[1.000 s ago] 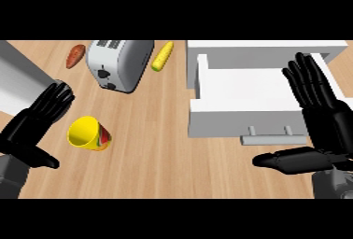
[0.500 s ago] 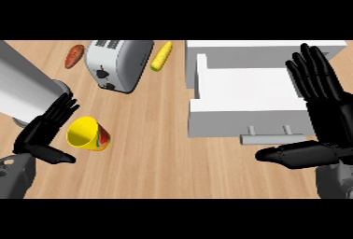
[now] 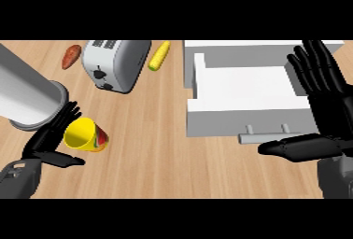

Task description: Pick up the cup, place it into the drawer and close the drawer

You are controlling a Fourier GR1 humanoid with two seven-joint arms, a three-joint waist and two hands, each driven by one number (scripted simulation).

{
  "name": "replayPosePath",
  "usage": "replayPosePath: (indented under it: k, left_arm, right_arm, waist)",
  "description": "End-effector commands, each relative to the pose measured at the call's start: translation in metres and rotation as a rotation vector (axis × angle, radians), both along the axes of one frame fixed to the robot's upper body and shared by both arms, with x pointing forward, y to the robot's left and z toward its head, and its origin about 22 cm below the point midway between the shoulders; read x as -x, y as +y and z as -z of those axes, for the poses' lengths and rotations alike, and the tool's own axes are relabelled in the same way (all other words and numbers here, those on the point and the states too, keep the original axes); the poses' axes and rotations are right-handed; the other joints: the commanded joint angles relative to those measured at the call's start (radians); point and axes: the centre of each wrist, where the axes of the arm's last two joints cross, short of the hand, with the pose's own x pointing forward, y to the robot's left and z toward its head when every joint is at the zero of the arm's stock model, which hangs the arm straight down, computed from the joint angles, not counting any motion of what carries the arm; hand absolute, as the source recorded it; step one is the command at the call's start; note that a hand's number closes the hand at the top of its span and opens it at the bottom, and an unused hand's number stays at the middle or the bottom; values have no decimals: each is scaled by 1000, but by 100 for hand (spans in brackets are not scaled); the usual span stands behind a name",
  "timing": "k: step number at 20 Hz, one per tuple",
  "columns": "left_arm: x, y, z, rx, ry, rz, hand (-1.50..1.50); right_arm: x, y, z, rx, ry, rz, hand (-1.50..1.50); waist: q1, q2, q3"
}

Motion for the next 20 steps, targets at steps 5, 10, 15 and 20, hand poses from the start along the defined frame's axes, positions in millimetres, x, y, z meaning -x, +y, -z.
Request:
replayPosePath:
  k: [5,10,15,20]
  left_arm:
    - [-1,-5,7,101,-84,58,-150]
    - [19,-9,26,115,-103,51,-150]
    - [5,-30,27,115,-105,77,-150]
    - [-4,-42,26,136,-128,94,-150]
  right_arm:
    - [-5,3,-14,12,2,-6,-150]
    - [-9,0,-7,3,-8,6,-150]
    - [-3,-1,-4,-1,1,-23,-150]
    - [-1,-7,-15,5,-4,-17,-150]
  waist:
    - [-10,6,-2]
    - [-5,9,-3]
    - [-17,8,-3]
    - [-25,10,-4]
